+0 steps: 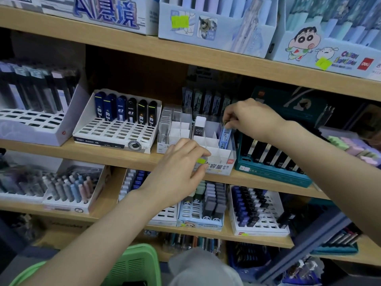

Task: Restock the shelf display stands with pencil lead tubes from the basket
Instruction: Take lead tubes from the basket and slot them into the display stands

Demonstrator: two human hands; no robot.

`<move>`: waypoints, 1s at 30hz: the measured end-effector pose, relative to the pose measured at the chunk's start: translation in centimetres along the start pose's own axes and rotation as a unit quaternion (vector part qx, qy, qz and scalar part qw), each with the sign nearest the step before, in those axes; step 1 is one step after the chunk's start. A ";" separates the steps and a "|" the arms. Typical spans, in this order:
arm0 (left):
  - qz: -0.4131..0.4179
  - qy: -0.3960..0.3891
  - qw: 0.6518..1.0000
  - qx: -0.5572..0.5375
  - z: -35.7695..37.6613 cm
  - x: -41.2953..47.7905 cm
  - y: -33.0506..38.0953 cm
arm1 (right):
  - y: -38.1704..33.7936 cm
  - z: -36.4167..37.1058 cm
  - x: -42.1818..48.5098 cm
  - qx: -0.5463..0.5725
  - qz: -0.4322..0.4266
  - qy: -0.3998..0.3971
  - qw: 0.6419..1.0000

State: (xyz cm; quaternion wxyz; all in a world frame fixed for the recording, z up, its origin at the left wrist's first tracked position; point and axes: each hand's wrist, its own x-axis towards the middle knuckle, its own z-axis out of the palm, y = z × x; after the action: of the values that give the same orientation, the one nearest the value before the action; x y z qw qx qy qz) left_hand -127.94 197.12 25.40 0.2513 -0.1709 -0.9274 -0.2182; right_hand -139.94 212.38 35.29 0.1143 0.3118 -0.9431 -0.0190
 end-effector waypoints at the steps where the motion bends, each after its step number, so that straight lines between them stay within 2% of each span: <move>1: -0.001 0.000 1.000 -0.001 0.0 0.0 0.0 | 0.0 0.0 0.0 -0.001 0.000 0.000 1.000; 4: -0.002 0.003 1.000 -0.002 0.2 0.0 0.0 | 0.2 -0.3 0.2 0.008 0.011 0.007 1.000; 9: -0.001 0.005 1.000 -0.005 0.2 -0.1 -0.2 | 0.8 -1.7 0.3 0.036 0.033 0.064 0.997; 18: -0.001 0.009 1.000 -0.009 0.3 -0.1 -0.1 | 0.4 0.0 -0.8 -0.001 -0.015 0.062 0.998; 30: -0.002 0.003 1.000 -0.010 0.3 -0.1 -0.1 | 0.2 1.3 -0.1 0.006 0.021 0.079 0.997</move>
State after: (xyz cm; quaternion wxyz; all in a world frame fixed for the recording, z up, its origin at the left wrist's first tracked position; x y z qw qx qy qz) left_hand -128.06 197.18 25.08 0.2523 -0.1708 -0.9247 -0.2281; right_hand -140.33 212.57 34.07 0.1874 0.2930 -0.9375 0.0139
